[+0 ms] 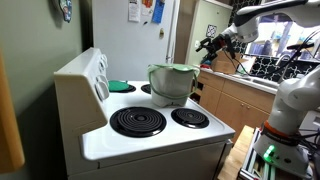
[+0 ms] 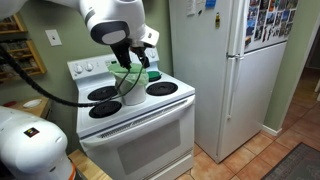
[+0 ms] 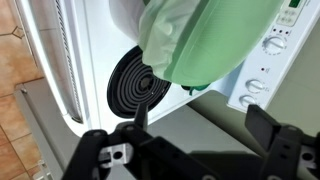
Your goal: Move the paper towel from the bin to the stove then close the bin
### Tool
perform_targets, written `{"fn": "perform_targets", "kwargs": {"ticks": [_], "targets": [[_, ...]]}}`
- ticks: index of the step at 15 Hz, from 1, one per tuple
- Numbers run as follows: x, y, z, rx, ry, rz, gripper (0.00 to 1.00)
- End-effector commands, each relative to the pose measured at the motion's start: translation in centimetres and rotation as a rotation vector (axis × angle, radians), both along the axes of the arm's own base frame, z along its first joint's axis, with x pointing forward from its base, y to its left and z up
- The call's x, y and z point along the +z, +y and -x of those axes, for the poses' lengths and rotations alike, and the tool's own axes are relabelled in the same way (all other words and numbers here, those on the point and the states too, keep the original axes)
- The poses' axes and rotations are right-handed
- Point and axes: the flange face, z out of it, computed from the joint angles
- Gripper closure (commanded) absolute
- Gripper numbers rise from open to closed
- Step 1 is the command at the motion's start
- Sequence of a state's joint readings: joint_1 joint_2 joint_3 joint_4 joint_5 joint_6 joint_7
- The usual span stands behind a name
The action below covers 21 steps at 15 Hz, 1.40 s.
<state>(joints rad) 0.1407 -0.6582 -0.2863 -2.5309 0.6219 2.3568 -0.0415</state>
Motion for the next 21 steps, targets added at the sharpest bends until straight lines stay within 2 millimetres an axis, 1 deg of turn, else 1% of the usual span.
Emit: {"fn": "perform_targets", "kwargs": {"ticks": [1,5,7,9,12,14,18,21], "targets": [[-0.3,-0.9,-2.5,0.042,0.123,-0.074,0.0],[-1.5,-1.7,-4.9,0.088,0.185,-0.028,0.0],[-1.9,-1.7,-6.2,0.096,0.171,-0.008,0.0],[-2.5,-0.6,-7.7,0.113,0.159,-0.031,0.0],[-3.4,0.9,-9.3,0.144,0.177,-0.1,0.0],[-4.3,1.9,-9.9,0.161,0.213,-0.132,0.0],[-6.0,2.8,-10.5,0.187,0.247,-0.148,0.0],[-6.4,2.9,-10.6,0.195,0.247,-0.144,0.0]]}}
